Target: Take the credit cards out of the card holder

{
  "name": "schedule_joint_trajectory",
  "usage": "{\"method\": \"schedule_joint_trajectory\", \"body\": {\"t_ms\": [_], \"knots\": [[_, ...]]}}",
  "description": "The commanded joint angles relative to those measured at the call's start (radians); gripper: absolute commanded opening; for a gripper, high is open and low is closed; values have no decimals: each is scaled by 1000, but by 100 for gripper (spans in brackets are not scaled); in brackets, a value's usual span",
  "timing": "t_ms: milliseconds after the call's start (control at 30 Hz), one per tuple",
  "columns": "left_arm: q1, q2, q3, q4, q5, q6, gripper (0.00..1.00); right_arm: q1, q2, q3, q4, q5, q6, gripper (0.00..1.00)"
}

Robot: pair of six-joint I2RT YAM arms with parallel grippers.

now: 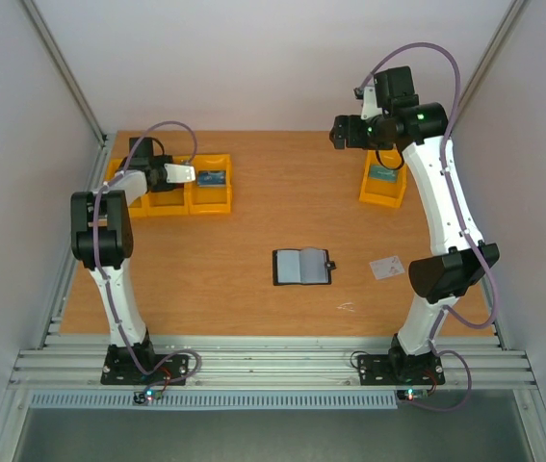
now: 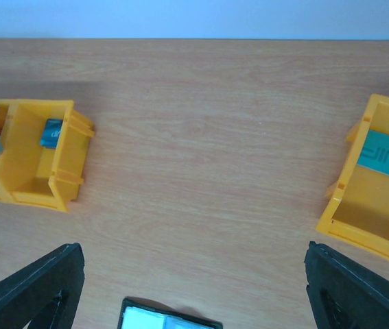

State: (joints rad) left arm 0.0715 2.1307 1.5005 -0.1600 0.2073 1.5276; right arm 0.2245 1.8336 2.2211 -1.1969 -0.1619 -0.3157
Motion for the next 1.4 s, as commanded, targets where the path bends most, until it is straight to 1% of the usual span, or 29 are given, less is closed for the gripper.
{"method": "schedule_joint_trajectory", "body": {"t_ms": [0, 133, 267, 400, 500, 600, 633, 700, 733, 767, 800, 867, 900, 933, 967, 1000, 1100, 1233, 1367], "knots": [[3, -28, -22, 50, 53, 4, 57, -4, 5, 36, -8, -16, -13, 88], [3, -83, -41, 36, 104, -8, 64, -3, -3, 32, -19, -24, -21, 88], [4, -116, -43, 31, 100, -34, 72, -3, -28, 9, -12, -49, -27, 88], [3, -174, -52, 16, 120, -99, 80, -4, -73, -49, -1, -77, -36, 89], [-1, -257, -100, 20, 160, -154, 84, -4, -119, -114, 9, -89, -10, 88], [-3, -372, -168, 29, 220, -343, 85, -4, -164, -205, 31, -135, 42, 87], [-5, -417, -195, 32, 237, -402, 85, -3, -178, -242, 41, -149, 62, 85], [-21, -530, -250, -2, 273, -590, 85, 3, -209, -345, 60, -162, 109, 81], [-31, -581, -273, -44, 308, -650, 85, 9, -227, -398, 71, -161, 130, 79], [-51, -629, -302, -82, 345, -741, 84, 19, -241, -451, 82, -156, 155, 78], [-63, -680, -338, -106, 382, -801, 84, 31, -253, -498, 92, -148, 178, 76], [-125, -770, -422, -114, 425, -967, 83, 65, -264, -570, 95, -118, 215, 75], [-151, -811, -464, -101, 433, -1112, 83, 84, -263, -598, 92, -97, 227, 74], [-176, -848, -509, -85, 436, -1228, 83, 114, -258, -618, 84, -52, 246, 73], [-203, -884, -551, -65, 431, -1311, 84, 138, -252, -635, 77, -10, 257, 73], [-227, -916, -591, -41, 415, -1439, 83, 162, -245, -656, 74, 30, 270, 73], [-281, -1003, -699, 7, 339, -1687, 84, 239, -225, -729, 86, 107, 311, 74], [-294, -1090, -787, 24, 238, -1846, 85, 323, -195, -840, 142, 138, 385, 75], [-295, -1164, -863, 42, 201, -1892, 86, 382, -115, -855, 174, 159, 410, 78]]}}
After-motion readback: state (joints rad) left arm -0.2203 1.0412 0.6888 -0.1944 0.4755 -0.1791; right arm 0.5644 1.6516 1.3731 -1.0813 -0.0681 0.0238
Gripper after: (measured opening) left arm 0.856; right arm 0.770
